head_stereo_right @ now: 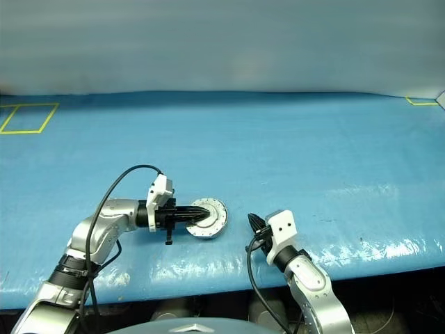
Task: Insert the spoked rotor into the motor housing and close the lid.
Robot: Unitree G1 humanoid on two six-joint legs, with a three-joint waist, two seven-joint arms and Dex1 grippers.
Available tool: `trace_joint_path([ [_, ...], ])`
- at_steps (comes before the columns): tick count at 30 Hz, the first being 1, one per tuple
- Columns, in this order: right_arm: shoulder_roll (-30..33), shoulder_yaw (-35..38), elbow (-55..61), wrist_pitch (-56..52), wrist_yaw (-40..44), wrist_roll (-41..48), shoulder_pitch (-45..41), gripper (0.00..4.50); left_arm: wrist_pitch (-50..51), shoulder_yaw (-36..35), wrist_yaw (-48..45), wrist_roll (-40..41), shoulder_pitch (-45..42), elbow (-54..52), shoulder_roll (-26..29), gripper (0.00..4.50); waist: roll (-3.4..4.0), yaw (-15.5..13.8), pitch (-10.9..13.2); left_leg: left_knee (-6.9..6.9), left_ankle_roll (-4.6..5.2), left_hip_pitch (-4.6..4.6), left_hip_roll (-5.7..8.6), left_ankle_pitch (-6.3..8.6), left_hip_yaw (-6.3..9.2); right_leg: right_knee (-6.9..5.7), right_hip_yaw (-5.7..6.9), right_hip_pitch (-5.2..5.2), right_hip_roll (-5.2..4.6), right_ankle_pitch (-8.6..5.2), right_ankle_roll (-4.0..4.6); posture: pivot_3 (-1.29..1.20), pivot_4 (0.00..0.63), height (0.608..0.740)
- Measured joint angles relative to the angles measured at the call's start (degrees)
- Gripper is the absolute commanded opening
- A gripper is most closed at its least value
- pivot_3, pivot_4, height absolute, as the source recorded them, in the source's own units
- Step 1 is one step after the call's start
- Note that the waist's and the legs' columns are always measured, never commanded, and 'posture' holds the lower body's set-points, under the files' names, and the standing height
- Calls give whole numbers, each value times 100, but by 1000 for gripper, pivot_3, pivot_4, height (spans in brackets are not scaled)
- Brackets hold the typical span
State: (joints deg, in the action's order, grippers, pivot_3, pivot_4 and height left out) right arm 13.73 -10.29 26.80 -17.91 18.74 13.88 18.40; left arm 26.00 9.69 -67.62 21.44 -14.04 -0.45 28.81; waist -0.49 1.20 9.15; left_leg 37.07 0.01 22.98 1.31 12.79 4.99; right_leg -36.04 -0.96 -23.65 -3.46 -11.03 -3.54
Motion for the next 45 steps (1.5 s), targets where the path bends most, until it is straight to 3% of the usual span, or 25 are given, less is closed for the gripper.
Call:
trace_joint_path([
  [8,-155,-247,1095,-1534,-258,437,-1148,0,-158,-65,299,13,220,-195,-2,41,7,12,-4,0,0,-8,-35,0,-3,0,-4,2,0,0,-1,0,150,740],
  [11,-70,-506,1272,-2122,-314,448,-1661,567,-445,-307,641,76,472,-256,-277,0,7,7,-3,-3,0,-5,-34,0,-3,1,-2,0,0,0,0,0,150,740],
  [16,9,-907,1249,-2801,-325,444,-2119,2193,-1550,-981,1384,84,1263,-688,-704,0,8,6,-4,-12,-3,-4,-35,2,-5,4,-5,-4,-2,-1,5,0,150,740],
  [23,-4,-1095,1128,-3179,-235,463,-2443,4486,-2542,-1182,1844,15,2597,-1127,-1105,0,8,3,-3,-4,-4,-5,-35,3,-7,6,-4,-2,-7,-2,3,0,150,740],
  [31,73,-1354,599,-3264,-20,400,-2624,4486,-3396,-1125,2096,-109,3481,-1178,-1311,0,9,16,-1,-4,-7,-4,-40,6,-8,9,5,-16,-5,-3,4,0,150,740],
  [44,358,-1844,-104,-2282,196,-406,-2661,4486,-4300,-894,2394,-550,3615,-623,-1418,0,12,31,1,-6,-10,1,-41,10,-11,12,7,-21,-4,-4,4,0,150,740],
  [45,357,-1848,-130,-2223,222,-436,-2660,4313,-4339,-889,2394,-553,3615,-592,-1419,0,12,31,1,-6,-10,1,-41,10,-11,12,7,-21,-4,-4,4,0,150,740],
])
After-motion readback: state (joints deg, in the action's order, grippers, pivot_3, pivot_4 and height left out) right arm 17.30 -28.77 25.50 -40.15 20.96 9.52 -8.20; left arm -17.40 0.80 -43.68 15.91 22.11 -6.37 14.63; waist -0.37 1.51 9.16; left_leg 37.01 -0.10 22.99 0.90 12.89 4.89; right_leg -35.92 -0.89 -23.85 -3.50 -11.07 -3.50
